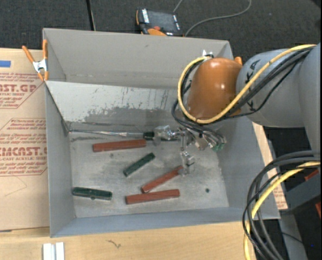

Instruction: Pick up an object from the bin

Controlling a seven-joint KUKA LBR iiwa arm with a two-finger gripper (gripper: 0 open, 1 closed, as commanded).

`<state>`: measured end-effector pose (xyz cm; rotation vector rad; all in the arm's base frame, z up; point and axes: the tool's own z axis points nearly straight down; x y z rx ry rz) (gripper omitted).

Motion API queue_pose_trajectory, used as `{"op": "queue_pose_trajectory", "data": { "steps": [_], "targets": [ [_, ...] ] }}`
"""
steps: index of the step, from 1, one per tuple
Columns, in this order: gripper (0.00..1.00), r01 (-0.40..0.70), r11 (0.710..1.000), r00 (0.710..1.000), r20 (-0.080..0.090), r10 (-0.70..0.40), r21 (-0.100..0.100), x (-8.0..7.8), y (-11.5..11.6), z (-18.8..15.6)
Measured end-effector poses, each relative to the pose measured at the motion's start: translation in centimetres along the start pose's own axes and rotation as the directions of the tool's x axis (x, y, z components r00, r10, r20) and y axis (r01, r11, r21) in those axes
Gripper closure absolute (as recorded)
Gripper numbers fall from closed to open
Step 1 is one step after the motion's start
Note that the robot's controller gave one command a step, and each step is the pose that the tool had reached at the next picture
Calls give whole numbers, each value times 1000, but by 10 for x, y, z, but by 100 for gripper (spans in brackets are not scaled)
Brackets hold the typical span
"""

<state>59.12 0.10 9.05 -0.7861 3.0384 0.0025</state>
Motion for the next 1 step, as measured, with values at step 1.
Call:
{"op": "queue_pose_trajectory", "data": {
  "steps": [1],
  "targets": [
    [0, 145, 989, 989, -5, -145, -2, 52, 13, 22]
  ]
}}
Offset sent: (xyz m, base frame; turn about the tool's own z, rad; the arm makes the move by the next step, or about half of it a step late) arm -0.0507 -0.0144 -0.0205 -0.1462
